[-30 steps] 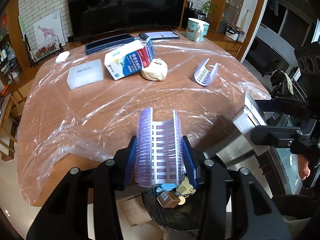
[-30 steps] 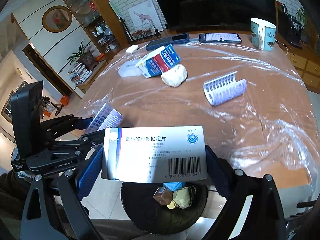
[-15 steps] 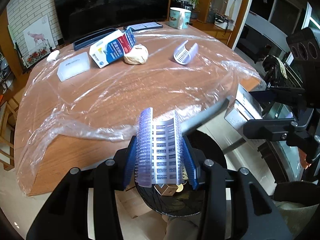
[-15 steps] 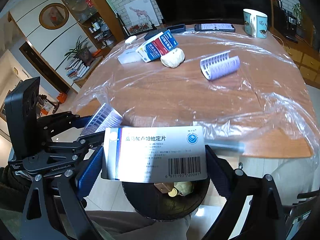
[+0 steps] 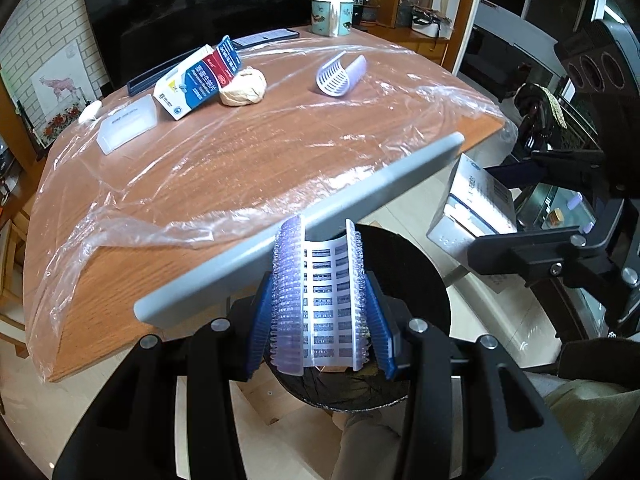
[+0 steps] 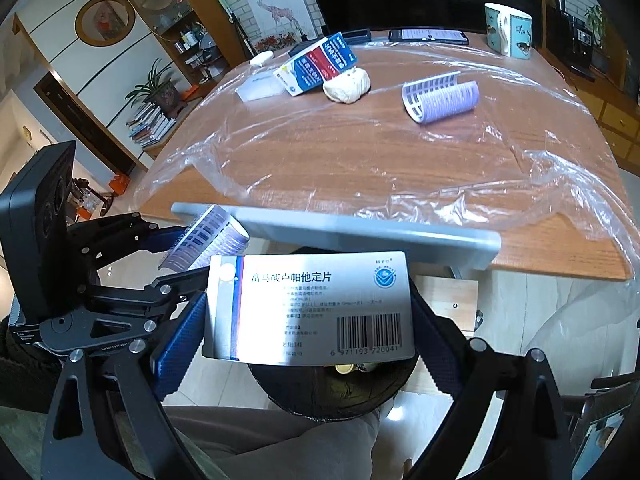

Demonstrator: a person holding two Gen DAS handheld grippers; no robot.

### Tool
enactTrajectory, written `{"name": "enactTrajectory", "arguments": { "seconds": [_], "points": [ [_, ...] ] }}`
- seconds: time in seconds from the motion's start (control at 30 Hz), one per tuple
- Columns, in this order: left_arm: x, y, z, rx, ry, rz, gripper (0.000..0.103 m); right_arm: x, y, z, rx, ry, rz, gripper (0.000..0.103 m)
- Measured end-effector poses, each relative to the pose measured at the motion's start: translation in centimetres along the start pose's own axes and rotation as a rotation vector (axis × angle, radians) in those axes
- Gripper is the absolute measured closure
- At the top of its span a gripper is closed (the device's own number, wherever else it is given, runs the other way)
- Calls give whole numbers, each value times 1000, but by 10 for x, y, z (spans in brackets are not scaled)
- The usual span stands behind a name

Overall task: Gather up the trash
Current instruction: 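Carry the comb rack in the left tool while the right tool carries the medicine box to the bin, then lower the comb rack with the left tool while the right tool lowers the medicine box into the bin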

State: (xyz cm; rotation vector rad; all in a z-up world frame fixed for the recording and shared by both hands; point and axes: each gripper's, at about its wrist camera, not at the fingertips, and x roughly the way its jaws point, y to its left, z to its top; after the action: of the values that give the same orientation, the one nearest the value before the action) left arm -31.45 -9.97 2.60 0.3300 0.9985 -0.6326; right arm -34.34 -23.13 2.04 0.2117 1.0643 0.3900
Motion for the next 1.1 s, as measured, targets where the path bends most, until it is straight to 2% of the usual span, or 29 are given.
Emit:
{"name": "enactTrajectory", "arguments": {
  "seconds": [1.1],
  "points": [
    [48,-8,-32,53,133,17,58,53,-5,-27,6,141,-47,10]
  ]
}}
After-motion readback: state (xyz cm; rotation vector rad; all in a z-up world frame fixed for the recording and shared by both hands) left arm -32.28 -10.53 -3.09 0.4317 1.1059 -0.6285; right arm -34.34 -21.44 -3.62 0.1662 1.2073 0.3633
